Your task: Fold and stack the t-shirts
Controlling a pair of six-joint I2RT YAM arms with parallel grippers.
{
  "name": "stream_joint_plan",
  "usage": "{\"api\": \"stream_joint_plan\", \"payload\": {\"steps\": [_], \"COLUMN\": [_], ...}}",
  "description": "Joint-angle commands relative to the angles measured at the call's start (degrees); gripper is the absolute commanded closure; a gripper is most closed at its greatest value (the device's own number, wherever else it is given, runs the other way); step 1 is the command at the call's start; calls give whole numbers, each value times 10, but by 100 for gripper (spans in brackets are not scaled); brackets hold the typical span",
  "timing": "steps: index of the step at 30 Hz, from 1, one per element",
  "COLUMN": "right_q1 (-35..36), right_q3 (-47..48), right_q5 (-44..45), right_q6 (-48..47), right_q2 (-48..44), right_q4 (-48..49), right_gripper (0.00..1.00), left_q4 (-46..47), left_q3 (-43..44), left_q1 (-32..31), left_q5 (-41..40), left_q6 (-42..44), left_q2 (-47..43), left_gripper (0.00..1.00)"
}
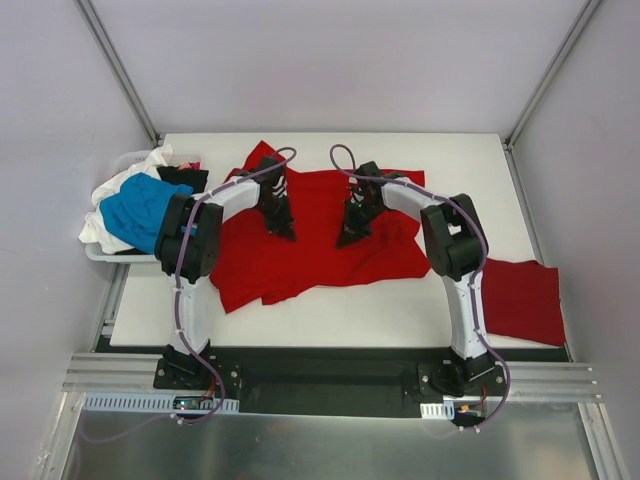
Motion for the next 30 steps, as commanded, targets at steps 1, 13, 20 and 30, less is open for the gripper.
{"api": "stream_joint_plan", "payload": {"steps": [1,13,20,30], "right_q1": [-10,-50,-60,-117], "right_q3": [29,96,113,144], "right_q5": [11,15,8,42], "right_q6": [10,23,5,22], "right_q2": [15,62,62,-75], "right_q4": [-16,-17,-28,-24], "right_gripper": [99,99,99,99], "left_q4": [-38,-92,-136,-184], "left_q3": [23,154,233,183], "left_q1": [7,26,36,63], "left_q5": [-38,-49,-32,-90], "left_q6": [16,28,42,17], "left_q2": [25,118,143,-87], "left_gripper": [100,100,100,100]}}
